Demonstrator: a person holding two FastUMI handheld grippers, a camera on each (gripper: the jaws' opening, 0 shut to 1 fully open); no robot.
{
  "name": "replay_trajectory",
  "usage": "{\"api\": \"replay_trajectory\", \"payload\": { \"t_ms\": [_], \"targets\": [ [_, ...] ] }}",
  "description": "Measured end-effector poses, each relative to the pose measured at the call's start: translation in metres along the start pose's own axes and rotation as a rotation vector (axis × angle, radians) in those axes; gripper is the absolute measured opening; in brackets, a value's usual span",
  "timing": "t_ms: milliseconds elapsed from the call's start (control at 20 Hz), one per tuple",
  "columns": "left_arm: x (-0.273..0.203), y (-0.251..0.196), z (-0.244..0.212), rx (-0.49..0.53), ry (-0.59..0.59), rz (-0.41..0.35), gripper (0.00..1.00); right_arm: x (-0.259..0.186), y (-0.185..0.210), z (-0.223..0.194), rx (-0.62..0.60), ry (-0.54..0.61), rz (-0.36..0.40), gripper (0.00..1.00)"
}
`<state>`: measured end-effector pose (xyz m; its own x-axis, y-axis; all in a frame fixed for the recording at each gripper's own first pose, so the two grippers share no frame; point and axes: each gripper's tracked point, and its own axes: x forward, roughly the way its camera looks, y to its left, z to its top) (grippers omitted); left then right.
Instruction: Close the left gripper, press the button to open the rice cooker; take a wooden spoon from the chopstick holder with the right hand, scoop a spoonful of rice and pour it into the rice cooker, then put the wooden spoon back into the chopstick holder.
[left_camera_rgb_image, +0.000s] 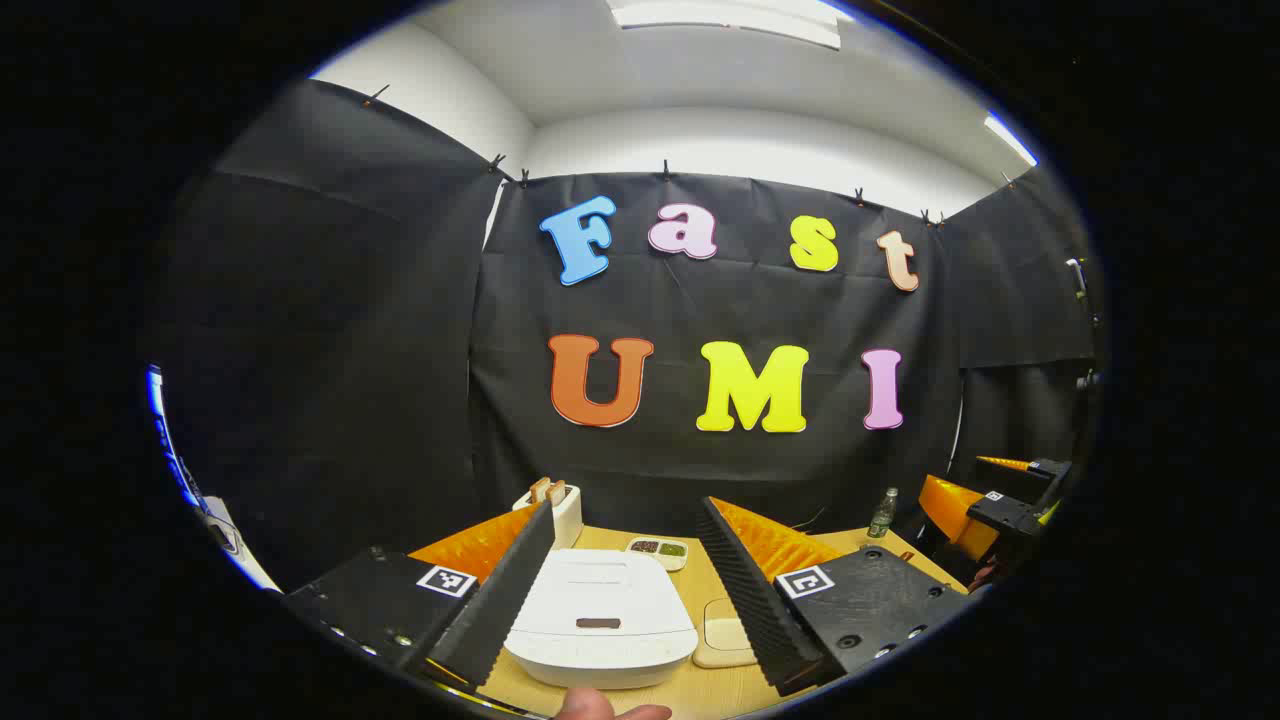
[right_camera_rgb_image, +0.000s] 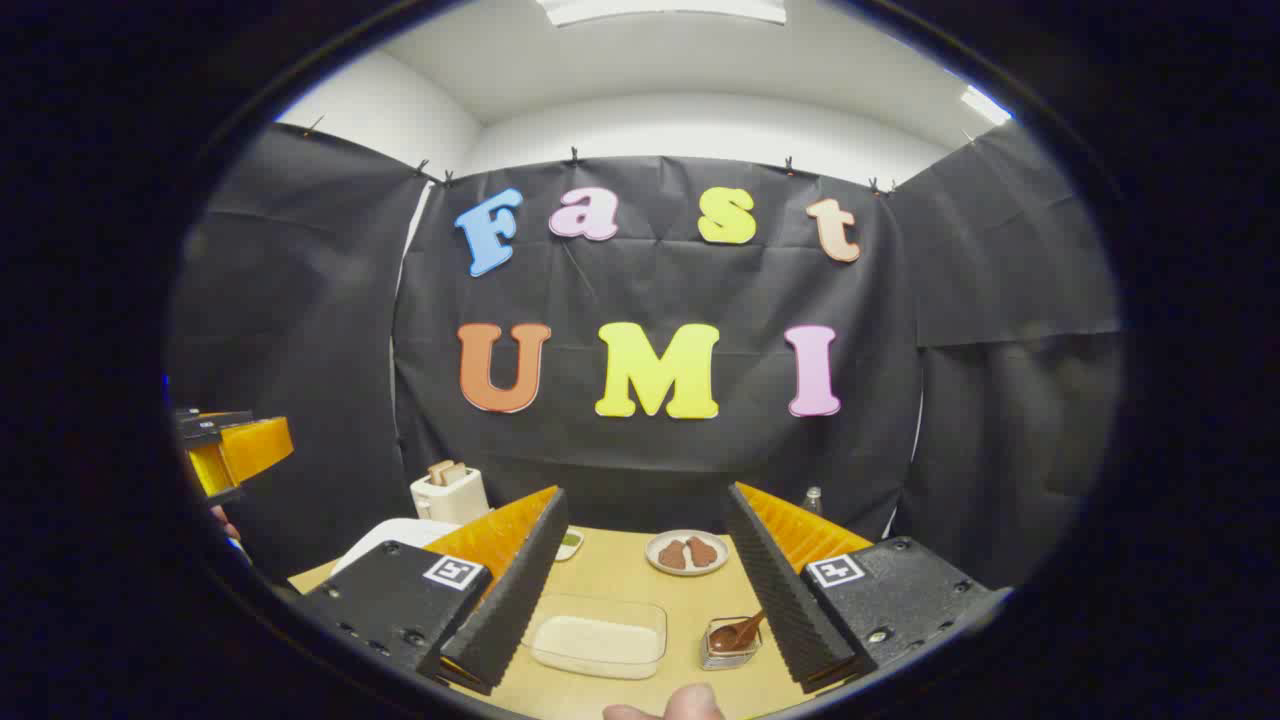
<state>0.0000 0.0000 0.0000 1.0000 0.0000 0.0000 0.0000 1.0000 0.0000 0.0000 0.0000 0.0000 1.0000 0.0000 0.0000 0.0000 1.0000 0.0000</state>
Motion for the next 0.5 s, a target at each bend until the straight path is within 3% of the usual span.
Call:
{"api": "replay_trajectory", "payload": {
  "t_ms": [500],
  "targets": [
    [-0.0059, 0.0081, -0.0074, 0.018, 0.011, 0.038, 0.94, -0.0015, -0.0111, -0.0020, -0.009, 0.001, -0.007, 1.00]
  ]
}}
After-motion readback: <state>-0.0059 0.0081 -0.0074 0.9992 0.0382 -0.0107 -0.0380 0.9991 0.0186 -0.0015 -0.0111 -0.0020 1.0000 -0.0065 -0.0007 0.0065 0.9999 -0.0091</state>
